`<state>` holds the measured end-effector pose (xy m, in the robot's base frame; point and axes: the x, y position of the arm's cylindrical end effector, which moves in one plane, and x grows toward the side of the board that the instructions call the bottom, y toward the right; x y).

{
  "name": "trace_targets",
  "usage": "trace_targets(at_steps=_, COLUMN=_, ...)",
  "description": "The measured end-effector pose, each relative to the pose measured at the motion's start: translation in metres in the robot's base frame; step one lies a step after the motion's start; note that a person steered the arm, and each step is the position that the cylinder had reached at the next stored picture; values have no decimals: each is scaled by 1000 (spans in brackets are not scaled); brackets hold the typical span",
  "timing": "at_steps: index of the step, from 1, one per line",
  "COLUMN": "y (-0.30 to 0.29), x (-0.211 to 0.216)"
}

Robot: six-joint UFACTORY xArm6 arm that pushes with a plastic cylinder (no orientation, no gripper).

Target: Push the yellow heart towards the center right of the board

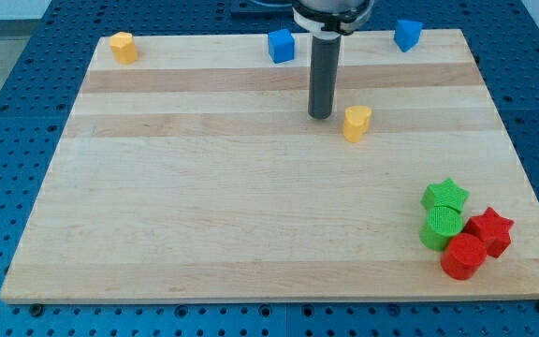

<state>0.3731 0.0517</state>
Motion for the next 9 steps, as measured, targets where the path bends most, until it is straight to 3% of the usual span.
trace_targets(at_steps=1, y=2, x=25)
trace_targets(at_steps=3, y=45, x=34)
trace_targets(at_steps=9, y=79, x=-23)
